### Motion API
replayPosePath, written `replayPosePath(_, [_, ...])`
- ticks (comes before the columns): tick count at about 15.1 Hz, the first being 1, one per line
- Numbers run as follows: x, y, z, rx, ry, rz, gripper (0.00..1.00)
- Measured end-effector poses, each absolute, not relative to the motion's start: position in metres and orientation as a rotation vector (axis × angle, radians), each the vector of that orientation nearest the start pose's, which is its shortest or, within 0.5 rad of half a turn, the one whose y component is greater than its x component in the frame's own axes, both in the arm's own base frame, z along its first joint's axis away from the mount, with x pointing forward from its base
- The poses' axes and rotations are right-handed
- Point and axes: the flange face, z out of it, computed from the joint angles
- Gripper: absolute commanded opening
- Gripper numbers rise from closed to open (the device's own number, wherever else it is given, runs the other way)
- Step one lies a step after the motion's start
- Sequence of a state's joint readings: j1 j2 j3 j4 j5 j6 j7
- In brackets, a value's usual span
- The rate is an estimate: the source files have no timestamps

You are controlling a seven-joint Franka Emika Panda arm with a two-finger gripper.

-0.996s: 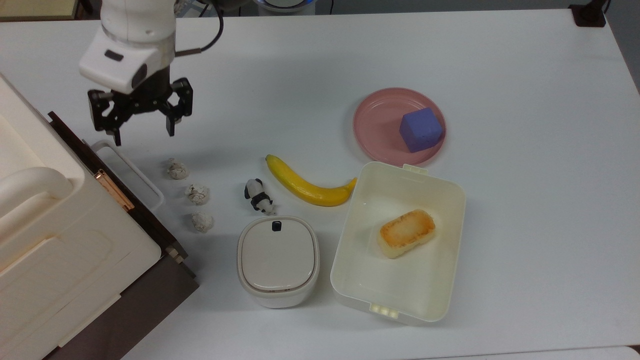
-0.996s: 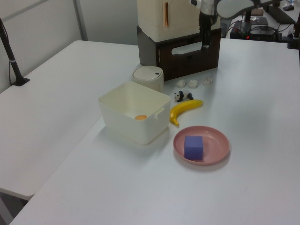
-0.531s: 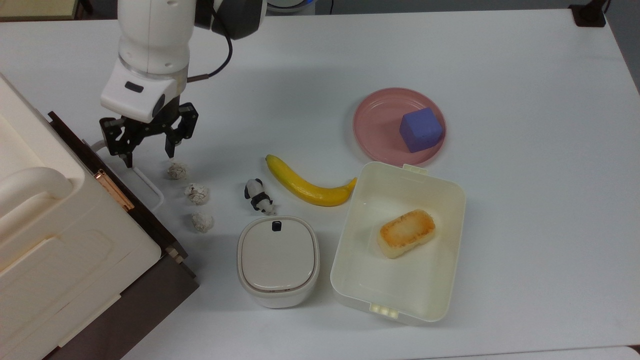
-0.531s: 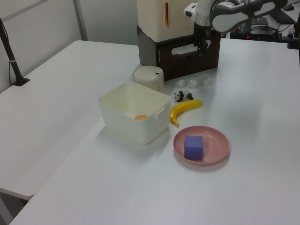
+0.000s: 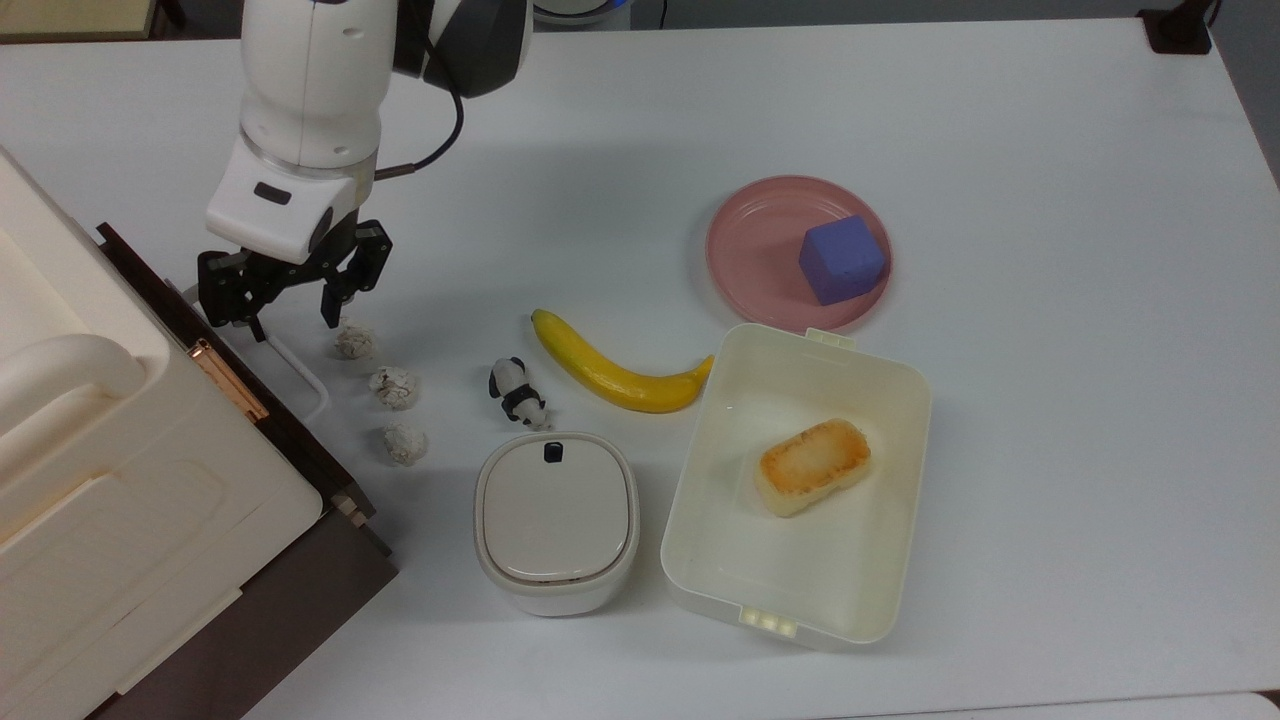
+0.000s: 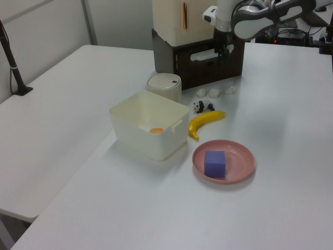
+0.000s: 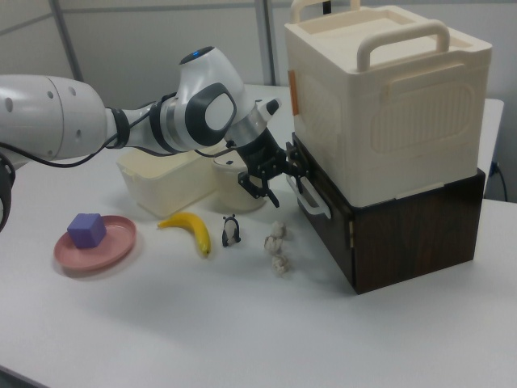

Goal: Slide open the drawer
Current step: 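Close the gripper on the drawer handle, then pull the drawer handle outward away from the cabinet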

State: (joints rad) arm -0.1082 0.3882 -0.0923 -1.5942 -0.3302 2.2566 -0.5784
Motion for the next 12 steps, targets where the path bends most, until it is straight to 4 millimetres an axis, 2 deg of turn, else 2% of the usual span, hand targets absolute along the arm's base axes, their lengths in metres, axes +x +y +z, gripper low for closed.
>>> replayPosePath(5, [0.688,-0.144,0.432,-3.393,-0.976,-0.225,0.61])
replayPosePath(7, [0.69,-0.145,0.43,-3.395,-0.974,-0.226,0.56])
replayPosePath(9, [0.691,-0.145,0.431,-3.396,-0.976,-0.229,0.45])
replayPosePath(12, [0.694,-0.127,0.431,-3.379,-1.019,-0.227,0.42])
